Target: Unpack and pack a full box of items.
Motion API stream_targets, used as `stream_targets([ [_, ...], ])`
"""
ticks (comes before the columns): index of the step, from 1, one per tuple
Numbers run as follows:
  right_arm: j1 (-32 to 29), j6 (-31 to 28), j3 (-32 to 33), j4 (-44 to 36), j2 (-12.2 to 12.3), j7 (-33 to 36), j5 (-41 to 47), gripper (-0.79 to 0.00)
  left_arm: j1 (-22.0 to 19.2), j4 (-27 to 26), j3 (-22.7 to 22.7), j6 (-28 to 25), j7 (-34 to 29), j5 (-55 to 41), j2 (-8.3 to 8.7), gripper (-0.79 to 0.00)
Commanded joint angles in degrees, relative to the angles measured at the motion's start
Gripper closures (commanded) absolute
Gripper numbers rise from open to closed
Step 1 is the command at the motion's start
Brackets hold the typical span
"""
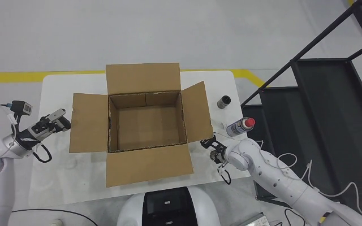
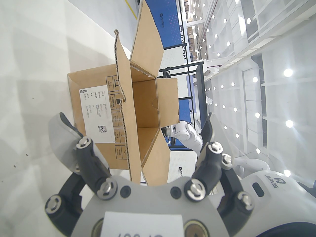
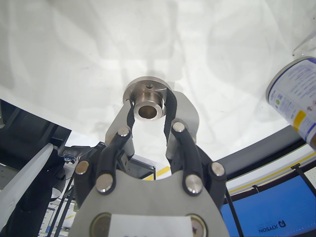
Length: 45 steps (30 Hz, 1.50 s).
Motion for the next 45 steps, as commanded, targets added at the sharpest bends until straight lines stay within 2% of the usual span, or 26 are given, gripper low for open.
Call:
stream_targets([
  [1, -0.1, -0.1, 0.1, 0.0, -0.1, 0.0, -0.1, -0.151, 0.0, 0.0, 0.0, 0.0, 0.0, 0.0, 0.0, -0.785],
  [6, -0.5, -0.1, 0.3, -0.3, -0.3, -0.1, -1.2, -0.003, 0.0, 0.0, 0.0, 0.0, 0.0, 0.0, 0.0, -0.785],
  [12, -1.8, -0.4, 1.9, -2.6, 0.1, 0.6, -3.3, 0.0, 0.0, 0.0, 0.0, 0.0, 0.0, 0.0, 0.0, -0.785],
  [18, -6.3, -1.9, 6.7, -9.3, 1.9, 3.4, -6.3, 0.0, 0.0, 0.0, 0.0, 0.0, 0.0, 0.0, 0.0, -0.785],
  [24, -14.0, -6.7, 14.0, -19.4, 4.4, 6.1, -7.6, 0.0, 0.0, 0.0, 0.0, 0.0, 0.0, 0.0, 0.0, -0.785],
  [32, -25.7, -14.9, 27.0, -33.5, 7.4, 7.7, -4.1, 0.0, 0.0, 0.0, 0.0, 0.0, 0.0, 0.0, 0.0, -0.785],
  [41, -34.5, -16.1, 42.2, -44.4, 8.5, 6.0, 5.2, 0.0, 0.0, 0.0, 0.0, 0.0, 0.0, 0.0, 0.0, -0.785],
  [45, -35.2, -17.6, 45.7, -44.5, 8.6, 4.7, 7.7, 0.0, 0.0, 0.0, 0.0, 0.0, 0.0, 0.0, 0.0, -0.785],
])
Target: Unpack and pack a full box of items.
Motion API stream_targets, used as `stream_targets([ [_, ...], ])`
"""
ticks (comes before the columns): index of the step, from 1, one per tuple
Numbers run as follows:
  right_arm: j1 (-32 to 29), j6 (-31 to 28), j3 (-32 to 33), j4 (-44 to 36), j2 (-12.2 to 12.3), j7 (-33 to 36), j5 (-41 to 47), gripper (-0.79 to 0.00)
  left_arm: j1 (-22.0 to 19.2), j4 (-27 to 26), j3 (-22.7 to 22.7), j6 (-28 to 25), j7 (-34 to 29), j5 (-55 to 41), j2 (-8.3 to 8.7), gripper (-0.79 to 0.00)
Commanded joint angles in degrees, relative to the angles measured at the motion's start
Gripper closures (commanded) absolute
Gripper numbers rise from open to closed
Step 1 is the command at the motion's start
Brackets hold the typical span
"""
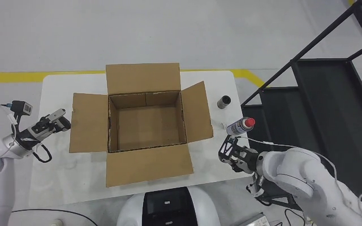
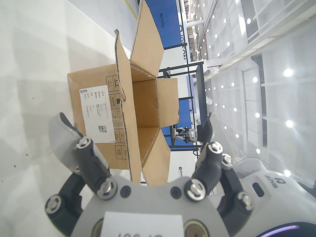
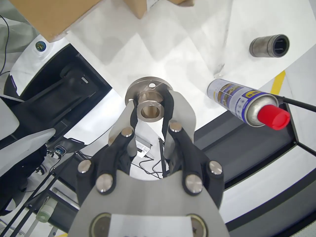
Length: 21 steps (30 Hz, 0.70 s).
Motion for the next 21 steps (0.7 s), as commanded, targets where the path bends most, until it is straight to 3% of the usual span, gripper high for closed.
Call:
stream_targets([
  [1, 0.0, -0.5, 1.2, 0.1, 0.0, -0.6, 0.7, 0.0, 0.0, 0.0, 0.0, 0.0, 0.0, 0.0, 0.0, -0.785],
  [8, 1.3, 0.7, 2.8, 0.1, -0.2, -4.1, 4.0, 0.0, 0.0, 0.0, 0.0, 0.0, 0.0, 0.0, 0.0, -0.785],
  [21, 1.3, 0.9, 2.8, 0.1, -0.3, -4.2, 4.1, 0.0, 0.0, 0.0, 0.0, 0.0, 0.0, 0.0, 0.0, -0.785],
])
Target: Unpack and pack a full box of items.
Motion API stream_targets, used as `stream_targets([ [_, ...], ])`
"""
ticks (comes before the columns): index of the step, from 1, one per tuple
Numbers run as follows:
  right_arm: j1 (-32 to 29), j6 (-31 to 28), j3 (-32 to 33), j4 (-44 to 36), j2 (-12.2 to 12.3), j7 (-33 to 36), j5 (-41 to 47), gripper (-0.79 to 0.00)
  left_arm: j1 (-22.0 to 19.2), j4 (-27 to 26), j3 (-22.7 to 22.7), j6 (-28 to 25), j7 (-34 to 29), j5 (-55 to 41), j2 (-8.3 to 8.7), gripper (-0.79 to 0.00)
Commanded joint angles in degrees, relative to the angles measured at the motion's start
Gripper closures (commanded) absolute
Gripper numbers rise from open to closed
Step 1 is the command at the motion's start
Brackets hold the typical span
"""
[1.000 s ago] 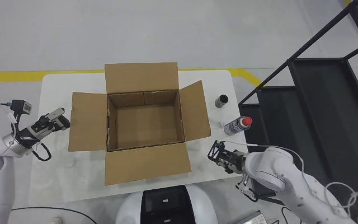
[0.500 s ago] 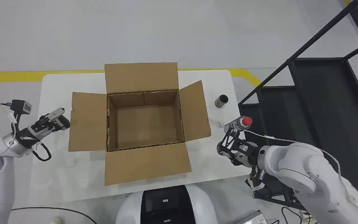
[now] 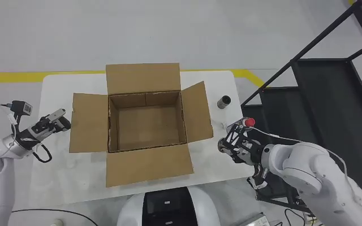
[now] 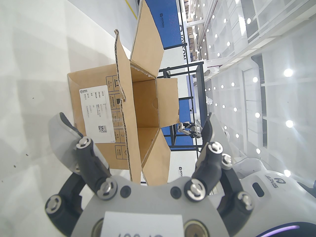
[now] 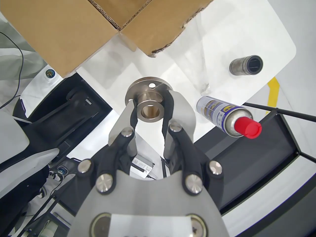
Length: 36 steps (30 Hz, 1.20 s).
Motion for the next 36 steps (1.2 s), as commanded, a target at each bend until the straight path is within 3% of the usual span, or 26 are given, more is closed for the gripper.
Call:
stream_targets([
  [1, 0.0, 0.0, 0.0, 0.0, 0.0, 0.0, 0.0, 0.0, 0.0, 0.0, 0.0, 0.0, 0.0, 0.0, 0.0, -0.785],
  [7, 0.6, 0.0, -0.9, 0.3, -0.2, -2.7, -1.0, 0.0, 0.0, 0.0, 0.0, 0.0, 0.0, 0.0, 0.0, -0.785],
  [12, 7.7, -1.0, -5.6, 0.0, -0.5, -6.9, -2.9, 0.0, 0.0, 0.0, 0.0, 0.0, 0.0, 0.0, 0.0, -0.785],
  [16, 16.4, -0.9, -12.9, 0.1, -1.1, -6.6, -4.2, 0.0, 0.0, 0.0, 0.0, 0.0, 0.0, 0.0, 0.0, -0.785],
  [24, 33.8, 6.7, -32.2, 7.9, -4.6, -4.0, -7.0, 0.0, 0.0, 0.0, 0.0, 0.0, 0.0, 0.0, 0.0, -0.785],
  [32, 44.5, 10.0, -46.3, 15.8, -9.1, -6.1, -6.4, 0.0, 0.0, 0.0, 0.0, 0.0, 0.0, 0.0, 0.0, -0.785],
  [36, 49.8, 13.8, -52.2, 21.4, -11.7, -2.7, -5.7, 0.0, 0.0, 0.0, 0.0, 0.0, 0.0, 0.0, 0.0, -0.785],
])
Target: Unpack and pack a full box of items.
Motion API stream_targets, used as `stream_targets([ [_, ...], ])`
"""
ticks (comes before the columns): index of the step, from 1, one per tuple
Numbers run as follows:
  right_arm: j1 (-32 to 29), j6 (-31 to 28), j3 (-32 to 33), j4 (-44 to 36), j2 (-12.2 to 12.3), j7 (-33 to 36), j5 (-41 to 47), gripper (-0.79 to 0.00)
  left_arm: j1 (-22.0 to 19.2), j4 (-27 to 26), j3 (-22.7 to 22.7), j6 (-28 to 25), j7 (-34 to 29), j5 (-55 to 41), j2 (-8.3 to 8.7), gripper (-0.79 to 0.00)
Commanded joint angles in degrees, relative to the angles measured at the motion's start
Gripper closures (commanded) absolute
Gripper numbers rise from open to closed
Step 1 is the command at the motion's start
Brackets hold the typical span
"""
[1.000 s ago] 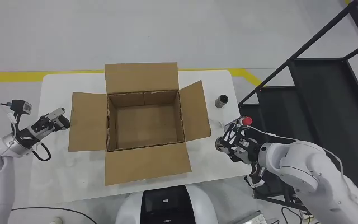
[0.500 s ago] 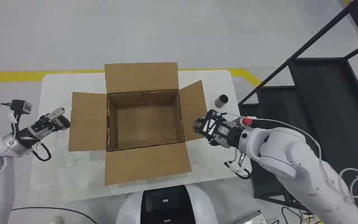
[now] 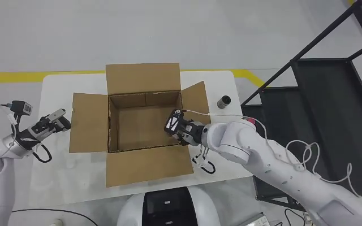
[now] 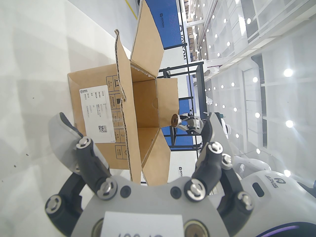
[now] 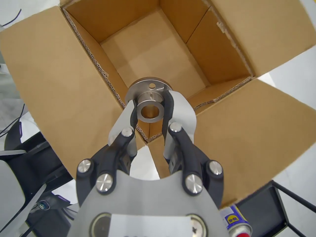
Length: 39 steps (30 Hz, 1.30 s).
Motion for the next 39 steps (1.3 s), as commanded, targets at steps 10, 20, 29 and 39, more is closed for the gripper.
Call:
stream_targets([
  [10, 12.7, 4.8, -13.6, 11.7, -7.7, 5.5, -2.5, 0.0, 0.0, 0.0, 0.0, 0.0, 0.0, 0.0, 0.0, -0.785],
  [20, 18.3, 5.7, -21.4, 21.9, -14.7, 6.2, -3.4, 0.0, 0.0, 0.0, 0.0, 0.0, 0.0, 0.0, 0.0, -0.785],
  [29, 20.4, 5.4, -24.1, 31.8, -19.8, 5.4, -1.8, 0.0, 0.0, 0.0, 0.0, 0.0, 0.0, 0.0, 0.0, -0.785],
  [39, 21.4, 5.5, -24.6, 37.3, -23.6, 5.4, -1.7, -0.785, 0.0, 0.0, 0.0, 0.0, 0.0, 0.0, 0.0, -0.785],
])
